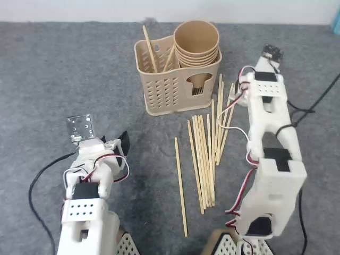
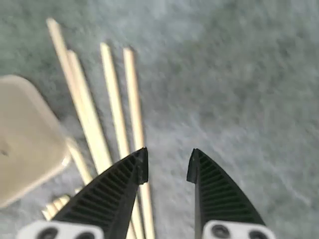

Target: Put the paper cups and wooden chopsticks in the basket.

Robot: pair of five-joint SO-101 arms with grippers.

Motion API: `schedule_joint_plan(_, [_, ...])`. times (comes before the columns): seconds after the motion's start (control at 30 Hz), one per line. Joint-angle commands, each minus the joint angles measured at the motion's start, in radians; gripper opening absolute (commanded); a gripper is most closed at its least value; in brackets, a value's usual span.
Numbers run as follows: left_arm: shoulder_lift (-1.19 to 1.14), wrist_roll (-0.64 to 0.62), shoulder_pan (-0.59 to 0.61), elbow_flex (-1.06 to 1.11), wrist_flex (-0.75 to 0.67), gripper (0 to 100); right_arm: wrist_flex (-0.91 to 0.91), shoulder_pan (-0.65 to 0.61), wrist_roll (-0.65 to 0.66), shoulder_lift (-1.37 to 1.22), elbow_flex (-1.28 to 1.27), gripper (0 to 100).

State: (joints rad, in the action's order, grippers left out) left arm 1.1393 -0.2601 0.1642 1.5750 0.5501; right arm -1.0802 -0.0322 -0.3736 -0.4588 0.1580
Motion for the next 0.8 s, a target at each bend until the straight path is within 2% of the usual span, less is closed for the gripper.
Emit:
schedule_joint_plan(0.0, [0.017, -0.015, 0.006, -0.021, -0.035, 22, 0.024, -0.027, -0.012, -0.021, 0.107, 13.7])
schedule_joint_plan(0.37, [0.017, -0.018, 0.005, -0.021, -0.04, 22, 0.018, -0.028, -0.012, -0.282, 0.293, 13.2])
schedule_joint_plan(0.5, [0.017, -0.018, 0.005, -0.021, -0.04, 22, 0.001, -0.012, 0.0, -0.337, 0.319, 1.8])
schedule_joint_plan(0.6, [0.017, -0.018, 0.005, -0.021, -0.04, 22, -0.094, -0.018, 0.017, -0.334, 0.345, 1.8])
schedule_joint_plan(0.77, [0.017, -0.018, 0.005, -0.022, -0.04, 22, -0.401, -0.01, 0.023, -0.295, 0.5, 0.8])
